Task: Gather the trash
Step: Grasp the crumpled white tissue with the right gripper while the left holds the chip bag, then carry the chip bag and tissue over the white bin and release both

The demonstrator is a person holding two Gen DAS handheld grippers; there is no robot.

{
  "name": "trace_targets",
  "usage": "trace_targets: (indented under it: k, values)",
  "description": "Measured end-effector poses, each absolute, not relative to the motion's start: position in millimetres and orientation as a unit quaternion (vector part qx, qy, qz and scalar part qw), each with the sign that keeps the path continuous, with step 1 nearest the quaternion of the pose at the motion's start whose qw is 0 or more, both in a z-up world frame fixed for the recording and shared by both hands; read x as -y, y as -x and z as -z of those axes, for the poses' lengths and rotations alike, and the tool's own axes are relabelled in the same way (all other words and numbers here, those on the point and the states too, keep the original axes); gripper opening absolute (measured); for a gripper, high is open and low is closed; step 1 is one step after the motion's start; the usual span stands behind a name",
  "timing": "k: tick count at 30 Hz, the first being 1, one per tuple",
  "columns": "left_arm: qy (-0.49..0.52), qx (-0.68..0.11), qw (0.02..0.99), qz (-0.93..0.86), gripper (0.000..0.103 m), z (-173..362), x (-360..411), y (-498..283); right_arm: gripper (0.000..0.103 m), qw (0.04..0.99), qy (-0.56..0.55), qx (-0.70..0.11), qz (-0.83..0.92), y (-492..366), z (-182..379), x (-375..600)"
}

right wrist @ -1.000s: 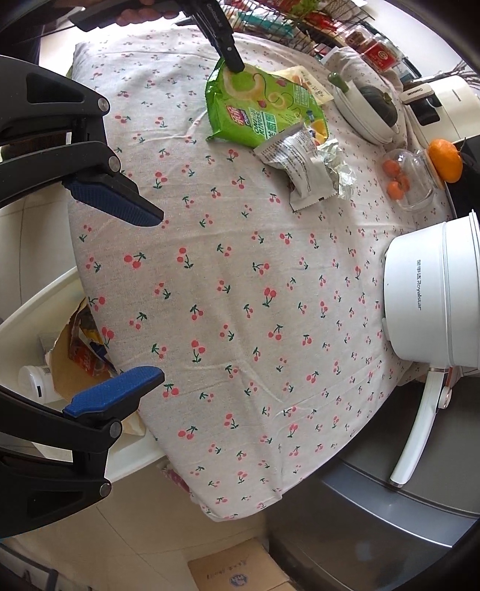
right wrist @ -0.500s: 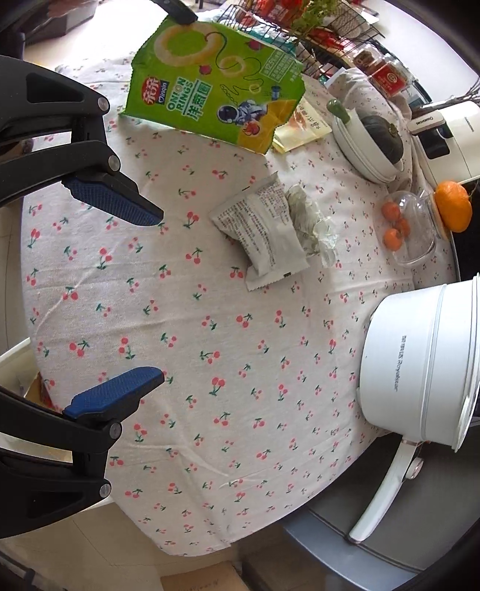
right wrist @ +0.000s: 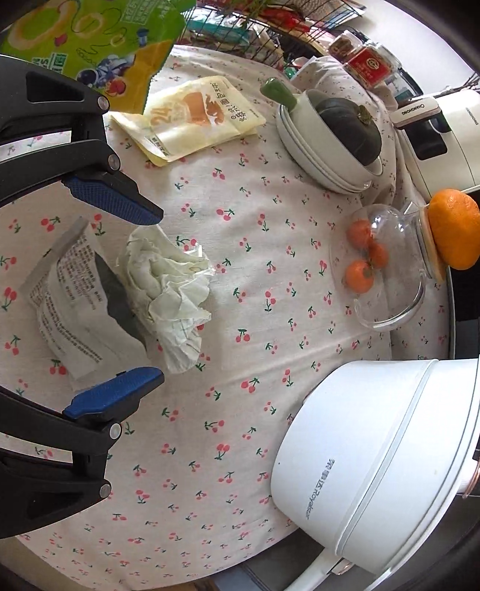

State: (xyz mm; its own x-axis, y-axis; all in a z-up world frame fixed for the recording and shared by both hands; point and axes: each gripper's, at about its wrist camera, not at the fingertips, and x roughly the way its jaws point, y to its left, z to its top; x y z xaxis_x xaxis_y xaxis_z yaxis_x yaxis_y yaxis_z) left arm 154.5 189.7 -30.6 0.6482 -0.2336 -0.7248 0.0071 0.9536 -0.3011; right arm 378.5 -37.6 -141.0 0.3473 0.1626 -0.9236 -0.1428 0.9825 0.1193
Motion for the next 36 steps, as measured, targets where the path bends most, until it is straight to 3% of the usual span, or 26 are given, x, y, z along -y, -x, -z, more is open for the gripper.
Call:
trace_targets:
  k: [2,3,8,22,36]
  values:
    - [0.139,-0.416,0.896,0.065,0.005,32,-190,-156,0.068,0.817,-0.01,-0.569,-0.093,-384,151,33]
    - [0.138,-0.417,0.896,0.065,0.005,33,-190,-157,0.059,0.812,-0.009,-0.576,-0.094,-386,157,30]
    - [0.143,-0.415,0.896,0.062,0.005,33,-191,-154,0.038,0.819,0.004,-0.562,-0.112,-379,154,24]
    - [0.145,-0.382,0.908,0.094,0.005,10,-167,-135,0.037,0.856,-0.021,-0.496,-0.145,-305,44,81]
    - [0.11,-0.387,0.89,0.215,0.005,2,-62,-115,0.037,0.863,-0.047,-0.494,-0.095,-181,28,199]
